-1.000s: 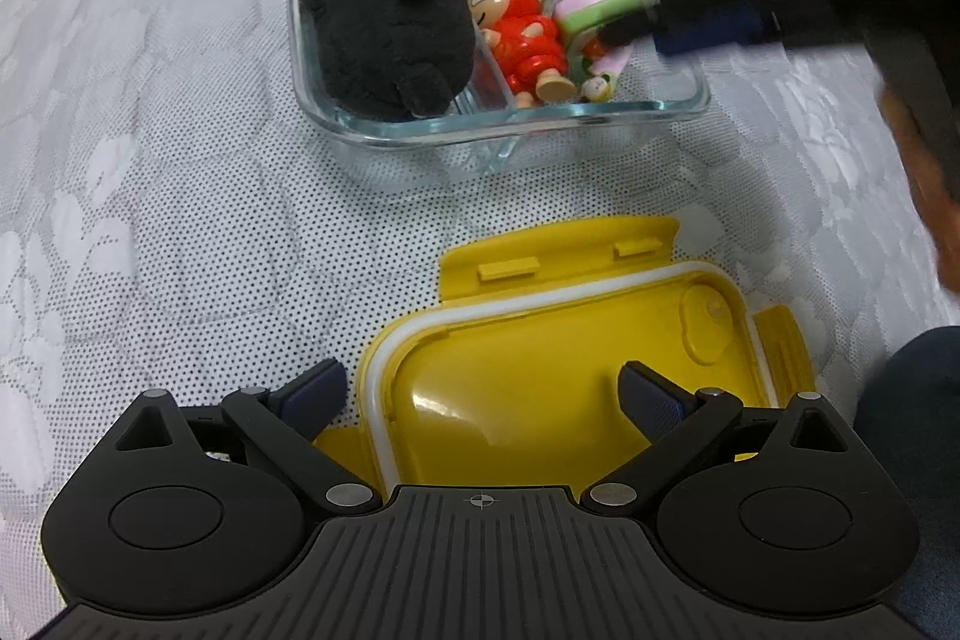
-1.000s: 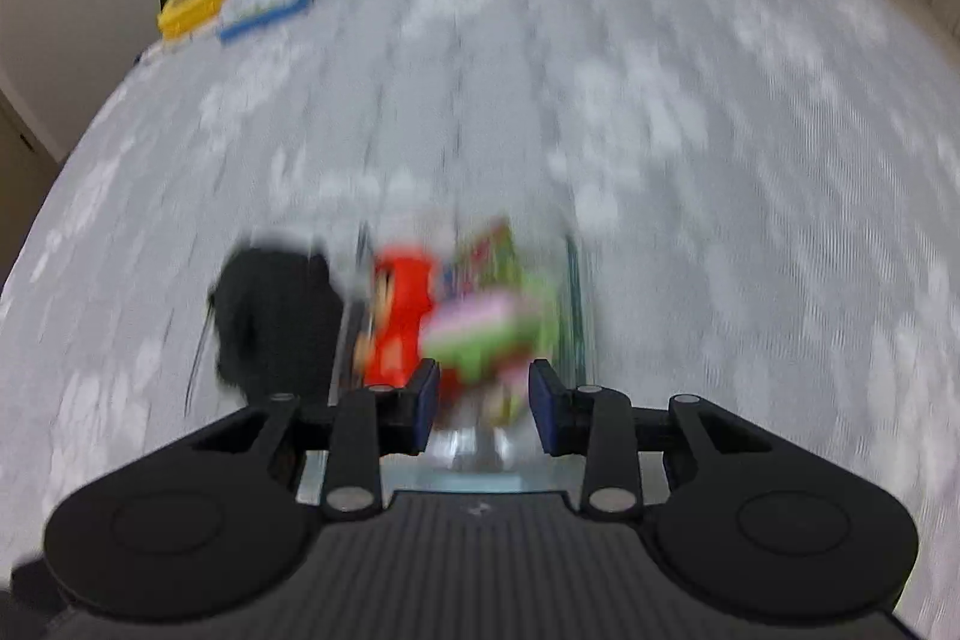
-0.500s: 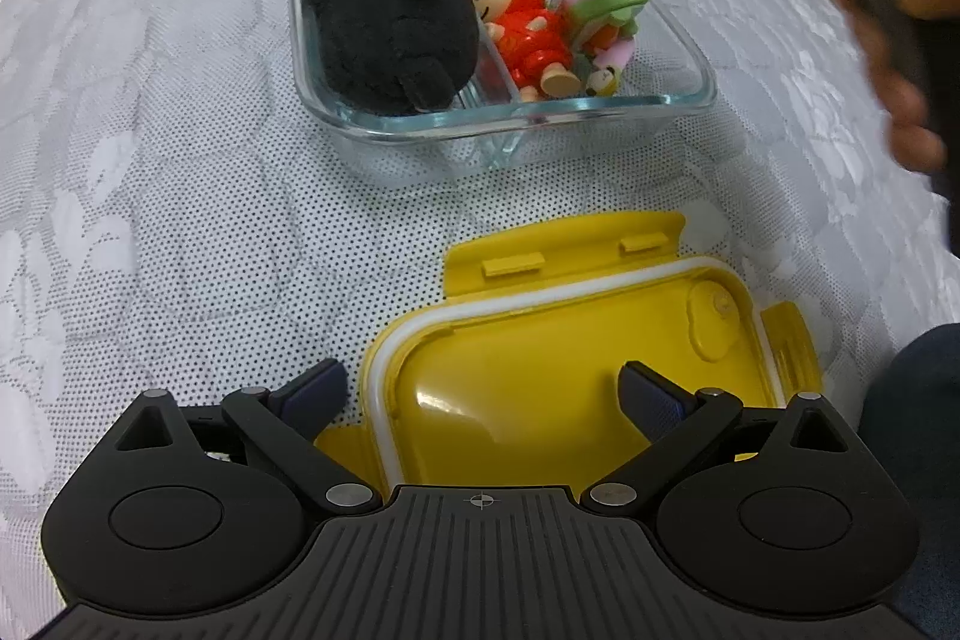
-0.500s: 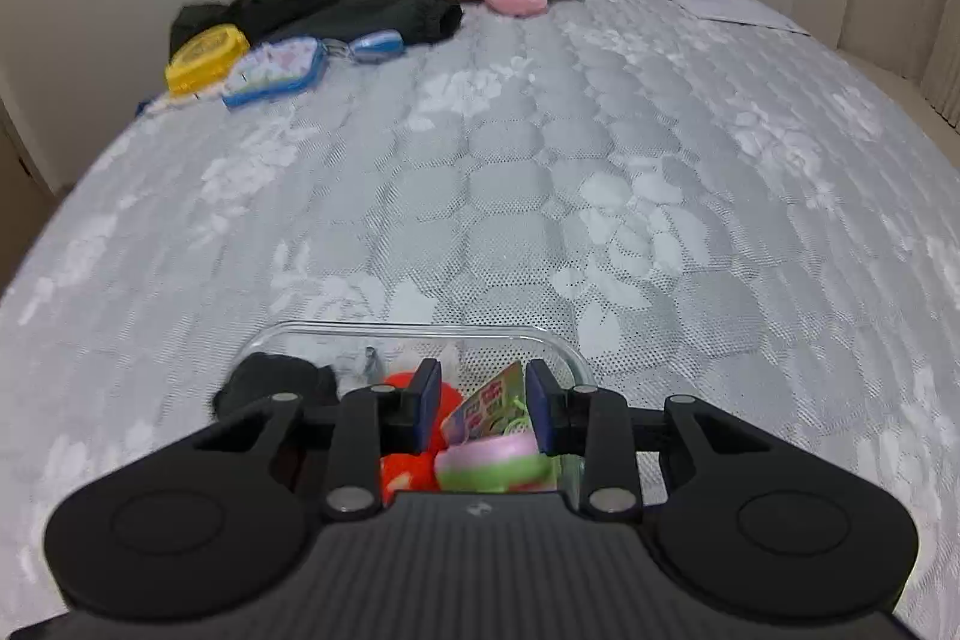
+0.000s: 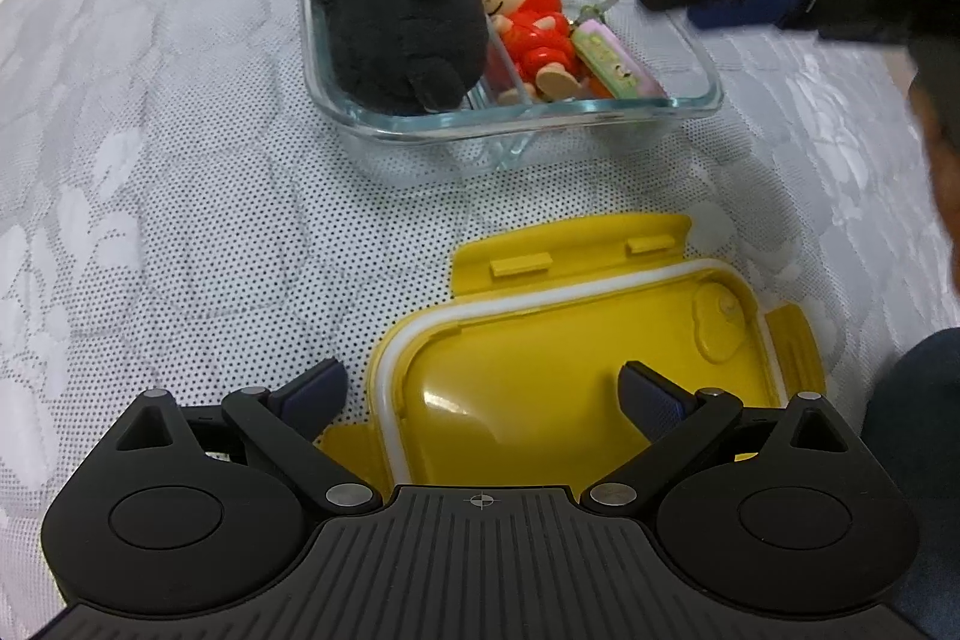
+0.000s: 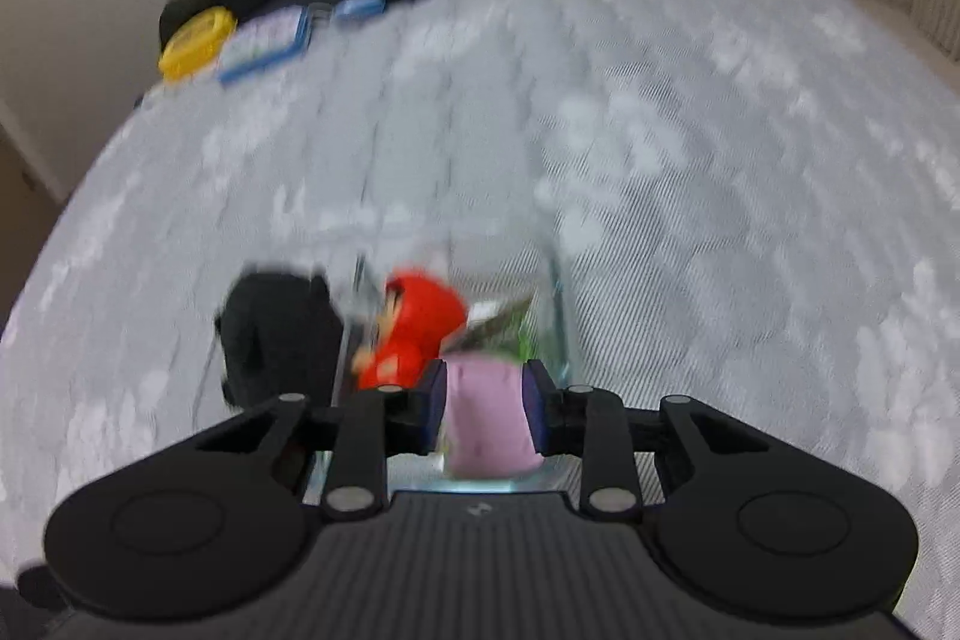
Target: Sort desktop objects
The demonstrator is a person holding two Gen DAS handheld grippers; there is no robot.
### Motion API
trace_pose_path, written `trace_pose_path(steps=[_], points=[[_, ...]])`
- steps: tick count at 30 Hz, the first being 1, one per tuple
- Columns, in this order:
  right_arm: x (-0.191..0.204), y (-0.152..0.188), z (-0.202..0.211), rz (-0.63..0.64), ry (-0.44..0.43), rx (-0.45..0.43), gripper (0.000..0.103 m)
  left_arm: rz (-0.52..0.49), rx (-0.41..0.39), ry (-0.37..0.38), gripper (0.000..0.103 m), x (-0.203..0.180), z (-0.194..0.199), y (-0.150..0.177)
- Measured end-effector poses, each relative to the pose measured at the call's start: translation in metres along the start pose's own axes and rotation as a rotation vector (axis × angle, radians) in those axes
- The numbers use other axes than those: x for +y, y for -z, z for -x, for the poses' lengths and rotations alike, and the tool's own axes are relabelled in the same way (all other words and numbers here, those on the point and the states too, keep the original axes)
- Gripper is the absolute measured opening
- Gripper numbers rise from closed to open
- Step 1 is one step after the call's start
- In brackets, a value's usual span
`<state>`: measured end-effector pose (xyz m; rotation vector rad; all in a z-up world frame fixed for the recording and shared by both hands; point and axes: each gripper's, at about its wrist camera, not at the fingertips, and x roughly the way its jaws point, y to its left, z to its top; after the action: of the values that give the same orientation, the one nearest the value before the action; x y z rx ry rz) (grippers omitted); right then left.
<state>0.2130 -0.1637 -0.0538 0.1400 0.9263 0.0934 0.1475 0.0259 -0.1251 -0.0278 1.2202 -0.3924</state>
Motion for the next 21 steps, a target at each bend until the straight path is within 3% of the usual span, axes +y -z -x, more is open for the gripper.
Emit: trace_pose_path(steps=[6,10,13,15,16,19,21], points=[[0.004,-0.013,-0.007,-0.017,-0.070,0.005,0.035,-0.011,0.003,-0.008,0.100,-0.001,-0.002,0.000],[0.010,-0.008,-0.041,-0.006,-0.028,0.083,0.033,-0.008,0.004,-0.005,0.100,0.000,-0.002,0.000],[0.009,-0.010,-0.040,0.002,-0.016,0.067,0.034,-0.008,0.005,-0.003,0.100,0.001,-0.002,0.000],[0.012,-0.013,-0.029,0.006,-0.068,0.026,0.034,-0.012,0.006,-0.004,0.100,0.000,-0.002,-0.001],[0.016,-0.015,-0.021,0.015,-0.104,0.000,0.036,-0.014,0.005,-0.004,0.100,0.000,-0.002,-0.001],[0.043,-0.019,-0.009,0.113,-0.171,-0.044,0.056,-0.021,0.008,-0.006,0.101,-0.002,-0.004,-0.001],[0.067,-0.018,-0.011,0.219,-0.173,-0.053,0.058,-0.023,0.009,-0.007,0.101,-0.002,-0.003,0.000]])
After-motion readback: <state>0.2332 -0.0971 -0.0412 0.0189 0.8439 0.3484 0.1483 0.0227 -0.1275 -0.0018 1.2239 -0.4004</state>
